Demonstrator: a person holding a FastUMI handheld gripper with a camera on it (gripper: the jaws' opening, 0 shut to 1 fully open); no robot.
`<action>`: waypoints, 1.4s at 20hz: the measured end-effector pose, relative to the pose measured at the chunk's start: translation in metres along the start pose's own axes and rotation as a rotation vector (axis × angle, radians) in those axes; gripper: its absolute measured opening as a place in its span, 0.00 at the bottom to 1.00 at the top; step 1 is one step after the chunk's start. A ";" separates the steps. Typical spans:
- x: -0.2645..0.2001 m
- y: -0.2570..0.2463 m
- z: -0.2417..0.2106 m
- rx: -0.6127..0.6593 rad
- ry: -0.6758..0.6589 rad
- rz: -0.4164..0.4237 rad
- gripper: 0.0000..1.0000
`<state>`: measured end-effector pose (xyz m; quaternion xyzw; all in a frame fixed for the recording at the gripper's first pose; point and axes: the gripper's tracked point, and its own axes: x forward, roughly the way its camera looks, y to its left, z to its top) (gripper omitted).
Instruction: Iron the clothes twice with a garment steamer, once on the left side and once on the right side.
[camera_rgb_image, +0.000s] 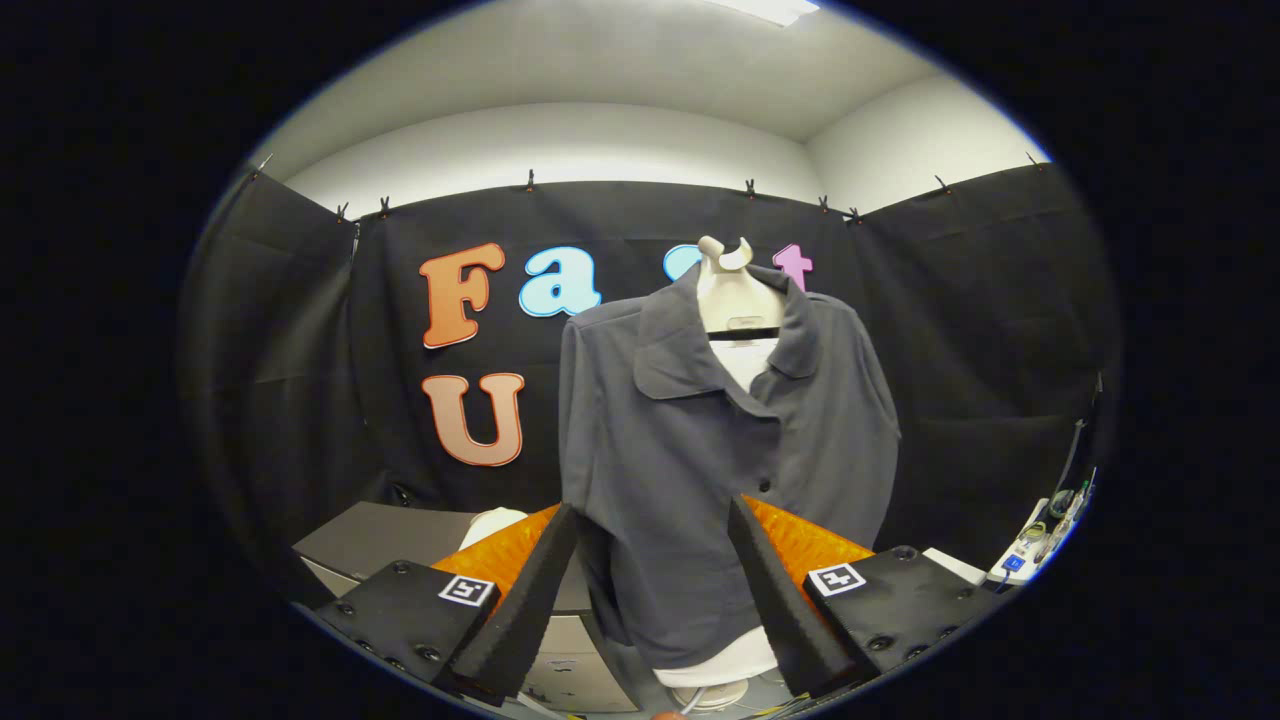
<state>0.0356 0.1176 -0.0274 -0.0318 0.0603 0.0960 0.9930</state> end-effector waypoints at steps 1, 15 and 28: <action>0.004 0.012 -0.003 0.012 0.014 0.022 0.98; 0.073 0.159 -0.062 -0.012 0.213 0.250 0.98; 0.155 0.251 -0.152 -0.052 0.510 0.309 0.99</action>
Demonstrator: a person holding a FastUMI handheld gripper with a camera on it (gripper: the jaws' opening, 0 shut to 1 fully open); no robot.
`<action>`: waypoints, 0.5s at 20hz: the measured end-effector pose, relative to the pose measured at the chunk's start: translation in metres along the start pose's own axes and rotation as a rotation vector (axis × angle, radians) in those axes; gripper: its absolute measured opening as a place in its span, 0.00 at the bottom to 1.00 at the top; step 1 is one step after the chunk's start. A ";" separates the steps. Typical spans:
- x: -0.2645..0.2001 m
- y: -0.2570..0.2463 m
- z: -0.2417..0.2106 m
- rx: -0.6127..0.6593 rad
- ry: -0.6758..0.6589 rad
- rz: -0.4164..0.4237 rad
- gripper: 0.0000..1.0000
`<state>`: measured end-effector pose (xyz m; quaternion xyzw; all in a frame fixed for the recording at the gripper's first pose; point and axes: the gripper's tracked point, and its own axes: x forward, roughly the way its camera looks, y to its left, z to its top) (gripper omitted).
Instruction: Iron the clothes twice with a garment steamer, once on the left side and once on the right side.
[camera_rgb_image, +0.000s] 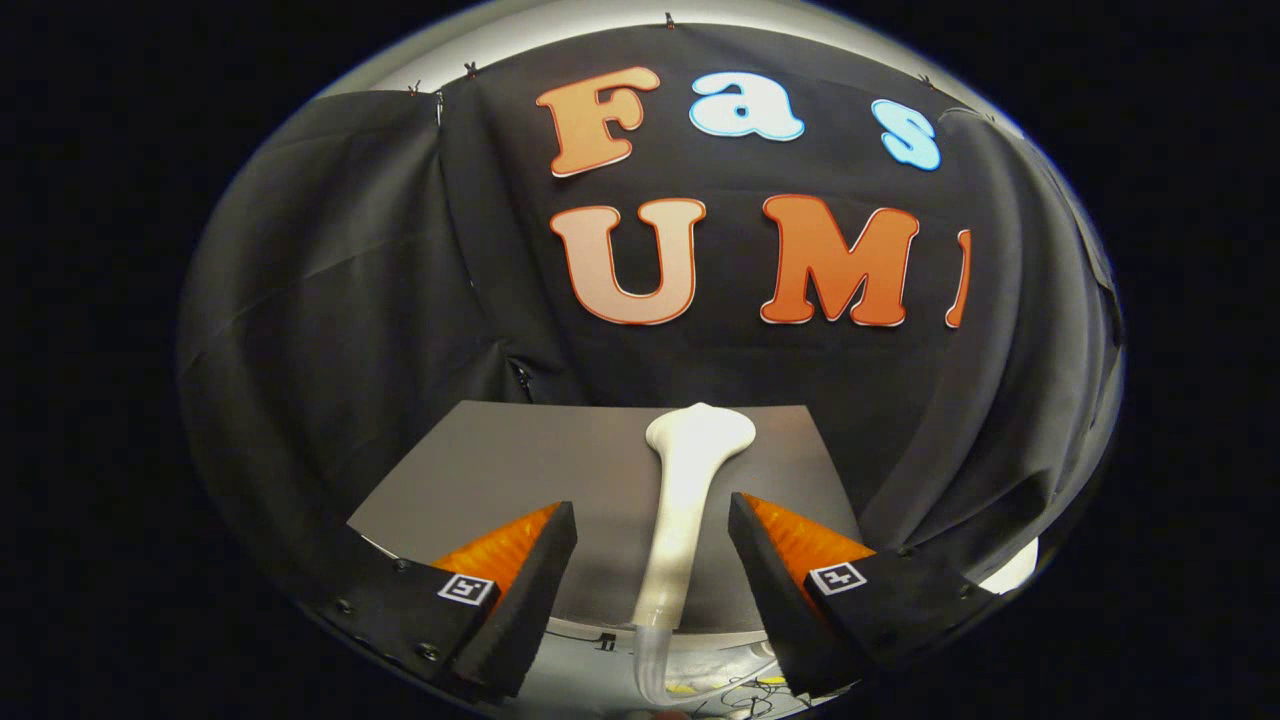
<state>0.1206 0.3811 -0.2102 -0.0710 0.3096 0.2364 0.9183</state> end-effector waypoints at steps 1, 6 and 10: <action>0.009 -0.001 -0.001 -0.001 0.025 -0.012 0.99; 0.045 -0.008 -0.004 -0.038 0.106 -0.060 0.99; 0.065 -0.021 -0.015 -0.036 0.173 -0.089 0.99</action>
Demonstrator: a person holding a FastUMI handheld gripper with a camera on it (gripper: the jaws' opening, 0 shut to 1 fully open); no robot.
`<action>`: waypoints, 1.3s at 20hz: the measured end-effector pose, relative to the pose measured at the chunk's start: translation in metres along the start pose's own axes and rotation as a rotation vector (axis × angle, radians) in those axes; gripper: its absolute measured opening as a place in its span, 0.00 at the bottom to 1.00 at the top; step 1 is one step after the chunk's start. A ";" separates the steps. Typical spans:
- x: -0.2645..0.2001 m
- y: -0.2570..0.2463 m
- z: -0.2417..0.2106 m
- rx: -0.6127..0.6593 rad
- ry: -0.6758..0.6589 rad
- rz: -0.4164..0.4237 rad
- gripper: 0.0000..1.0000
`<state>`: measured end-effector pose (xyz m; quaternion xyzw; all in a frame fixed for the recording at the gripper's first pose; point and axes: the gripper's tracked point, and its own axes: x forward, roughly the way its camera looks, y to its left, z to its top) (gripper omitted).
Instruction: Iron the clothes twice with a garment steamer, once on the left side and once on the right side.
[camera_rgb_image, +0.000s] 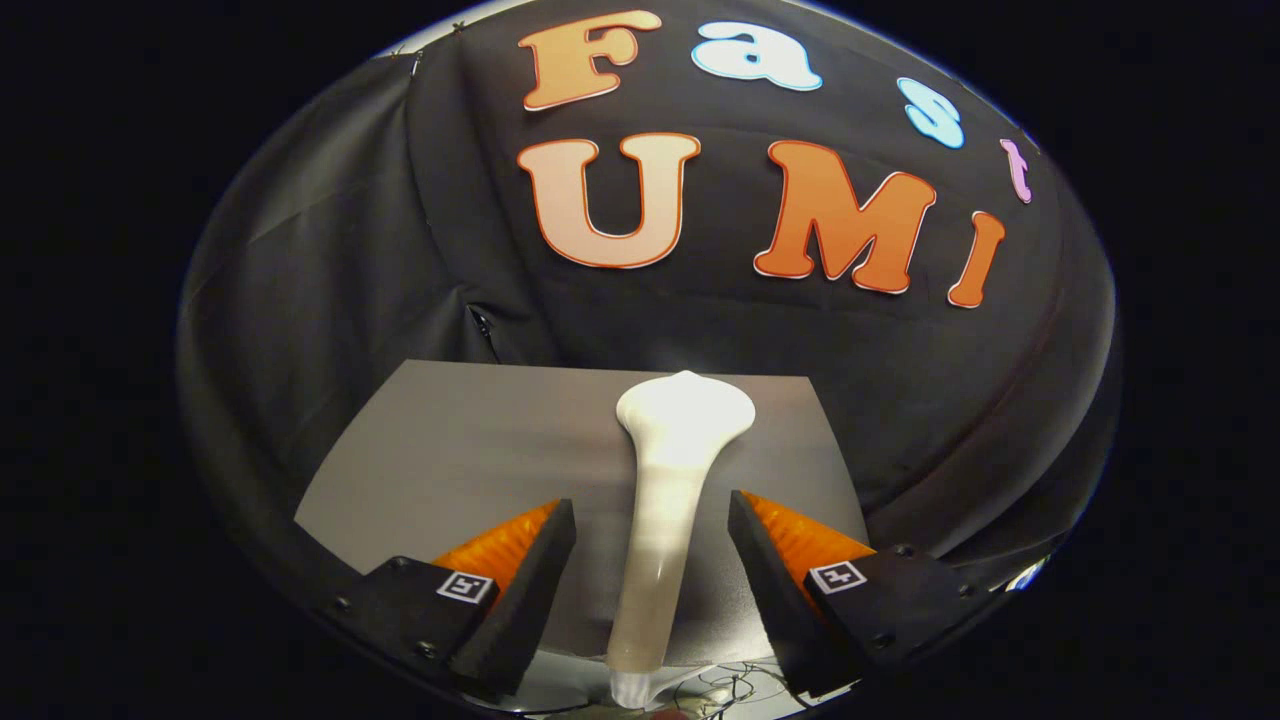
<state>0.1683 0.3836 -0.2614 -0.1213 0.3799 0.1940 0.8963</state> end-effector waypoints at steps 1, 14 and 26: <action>0.004 -0.002 0.000 -0.001 0.010 -0.006 0.99; 0.040 -0.008 -0.022 0.044 0.151 -0.012 0.72; 0.023 -0.008 -0.012 0.129 0.079 0.048 0.42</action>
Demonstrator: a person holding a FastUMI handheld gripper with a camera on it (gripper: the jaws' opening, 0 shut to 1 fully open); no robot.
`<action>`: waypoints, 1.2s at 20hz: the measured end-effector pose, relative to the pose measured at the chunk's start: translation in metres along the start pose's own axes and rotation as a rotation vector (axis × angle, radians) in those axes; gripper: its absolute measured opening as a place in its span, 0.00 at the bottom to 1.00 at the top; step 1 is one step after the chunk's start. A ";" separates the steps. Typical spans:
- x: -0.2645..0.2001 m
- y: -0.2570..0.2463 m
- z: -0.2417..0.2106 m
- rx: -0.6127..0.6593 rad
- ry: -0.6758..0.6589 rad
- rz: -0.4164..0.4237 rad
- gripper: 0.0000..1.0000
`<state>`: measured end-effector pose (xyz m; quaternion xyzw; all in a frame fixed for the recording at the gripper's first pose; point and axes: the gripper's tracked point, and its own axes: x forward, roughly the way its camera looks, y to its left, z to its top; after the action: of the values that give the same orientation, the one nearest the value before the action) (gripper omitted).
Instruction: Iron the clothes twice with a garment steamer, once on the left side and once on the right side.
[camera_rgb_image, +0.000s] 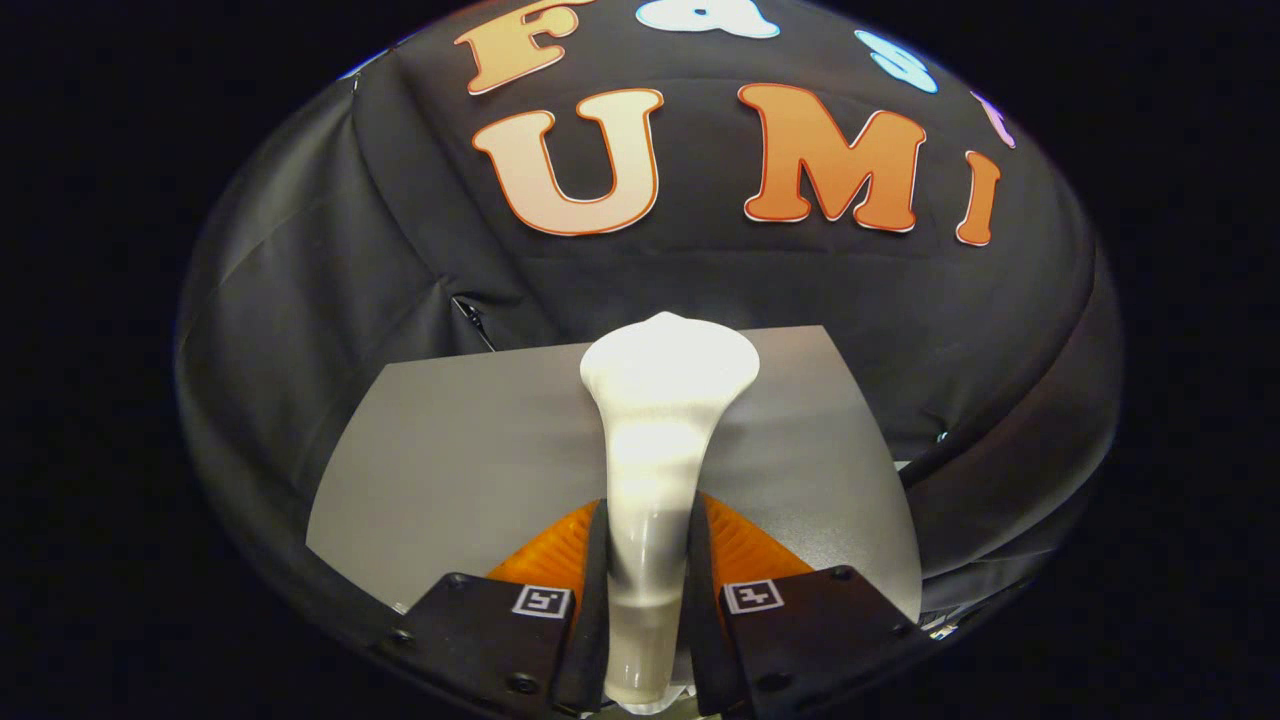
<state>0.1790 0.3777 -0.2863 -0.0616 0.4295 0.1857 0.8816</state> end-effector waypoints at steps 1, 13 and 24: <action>-0.005 0.000 0.002 -0.003 -0.012 0.004 0.42; -0.091 -0.007 0.010 -0.011 -0.141 0.042 0.41; -0.200 -0.056 0.011 -0.016 -0.287 0.022 0.41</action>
<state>0.0958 0.2741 -0.1259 -0.0368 0.2981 0.2058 0.9313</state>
